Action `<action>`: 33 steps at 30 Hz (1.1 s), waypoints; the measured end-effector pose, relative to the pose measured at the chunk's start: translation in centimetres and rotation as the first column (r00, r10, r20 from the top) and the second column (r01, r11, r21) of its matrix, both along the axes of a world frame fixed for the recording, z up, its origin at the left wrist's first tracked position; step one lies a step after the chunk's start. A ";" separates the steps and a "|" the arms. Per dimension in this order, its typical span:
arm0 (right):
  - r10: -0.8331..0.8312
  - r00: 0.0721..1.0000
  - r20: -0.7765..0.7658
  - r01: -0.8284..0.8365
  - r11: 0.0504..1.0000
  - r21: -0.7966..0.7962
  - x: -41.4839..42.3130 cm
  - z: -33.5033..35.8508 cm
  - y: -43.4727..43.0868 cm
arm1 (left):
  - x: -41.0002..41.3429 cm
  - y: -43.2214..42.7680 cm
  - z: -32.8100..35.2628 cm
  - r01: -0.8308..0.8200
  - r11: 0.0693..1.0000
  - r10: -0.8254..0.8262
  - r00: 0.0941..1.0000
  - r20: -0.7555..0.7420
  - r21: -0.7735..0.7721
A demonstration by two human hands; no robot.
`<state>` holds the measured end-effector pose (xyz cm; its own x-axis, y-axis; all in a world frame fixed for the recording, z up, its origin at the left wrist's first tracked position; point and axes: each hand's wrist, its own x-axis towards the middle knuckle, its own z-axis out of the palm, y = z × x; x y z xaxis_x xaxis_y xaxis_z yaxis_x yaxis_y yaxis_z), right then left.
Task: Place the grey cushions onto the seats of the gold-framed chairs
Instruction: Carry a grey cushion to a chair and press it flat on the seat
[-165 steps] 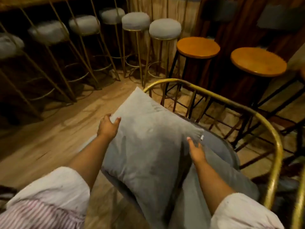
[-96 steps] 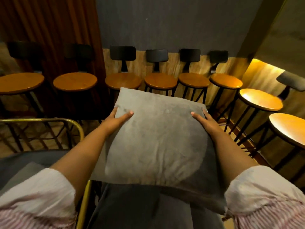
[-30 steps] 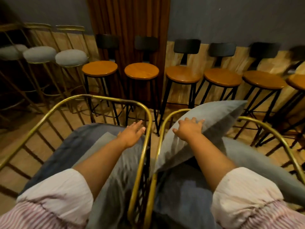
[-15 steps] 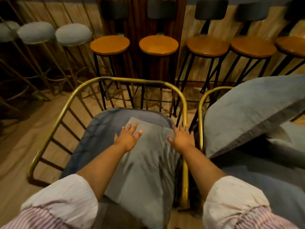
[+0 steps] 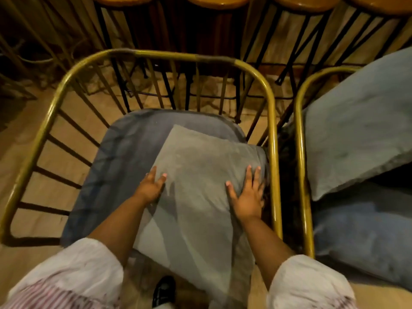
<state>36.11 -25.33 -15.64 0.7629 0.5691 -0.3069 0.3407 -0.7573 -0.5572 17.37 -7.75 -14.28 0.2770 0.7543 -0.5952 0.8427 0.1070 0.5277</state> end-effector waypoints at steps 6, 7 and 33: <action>-0.122 0.992 0.017 0.121 0.991 0.051 -1.0 -1.7 0.2 | -2.6 2.7 -4.2 -0.006 0.995 0.004 1.000 -0.017 -0.101; -0.143 0.990 0.016 0.142 0.988 0.068 -1.2 -1.9 0.3 | -2.9 3.1 -4.8 -0.005 0.993 0.003 1.000 -0.024 -0.118; -0.008 0.930 -0.367 0.057 0.991 0.122 -4.4 -3.1 7.2 | -14.1 9.0 -6.3 -0.297 0.937 0.323 0.937 0.130 -0.185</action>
<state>31.70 -18.12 -18.77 0.6304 0.5991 -0.4937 0.0717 -0.6782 -0.7314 3.23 1.27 -20.61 0.1437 0.7157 -0.6834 0.6622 0.4437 0.6039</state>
